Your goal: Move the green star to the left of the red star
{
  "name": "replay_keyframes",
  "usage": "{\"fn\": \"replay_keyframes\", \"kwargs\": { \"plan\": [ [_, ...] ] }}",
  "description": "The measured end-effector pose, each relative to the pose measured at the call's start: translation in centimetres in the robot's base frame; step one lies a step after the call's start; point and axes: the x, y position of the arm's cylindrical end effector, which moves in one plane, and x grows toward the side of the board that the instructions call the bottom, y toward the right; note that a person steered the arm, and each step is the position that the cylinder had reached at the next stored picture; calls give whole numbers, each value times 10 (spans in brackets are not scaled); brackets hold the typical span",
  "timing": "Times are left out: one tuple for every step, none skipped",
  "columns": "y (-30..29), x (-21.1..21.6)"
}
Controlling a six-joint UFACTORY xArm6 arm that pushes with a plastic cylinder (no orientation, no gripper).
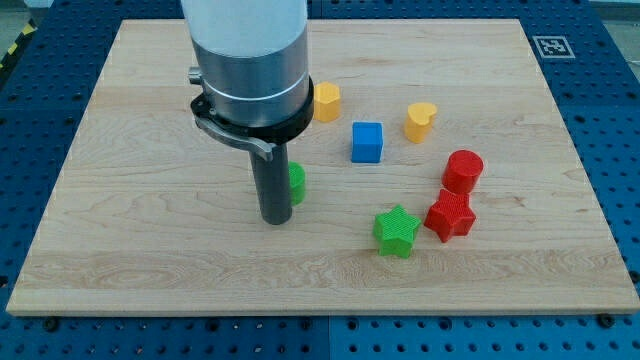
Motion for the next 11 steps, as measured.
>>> {"fn": "replay_keyframes", "kwargs": {
  "plan": [
    [2,-6],
    [2,-9],
    [3,17],
    [26,56],
    [111,69],
    [176,81],
    [194,77],
    [175,64],
    [159,61],
    [159,53],
    [158,44]
  ]
}}
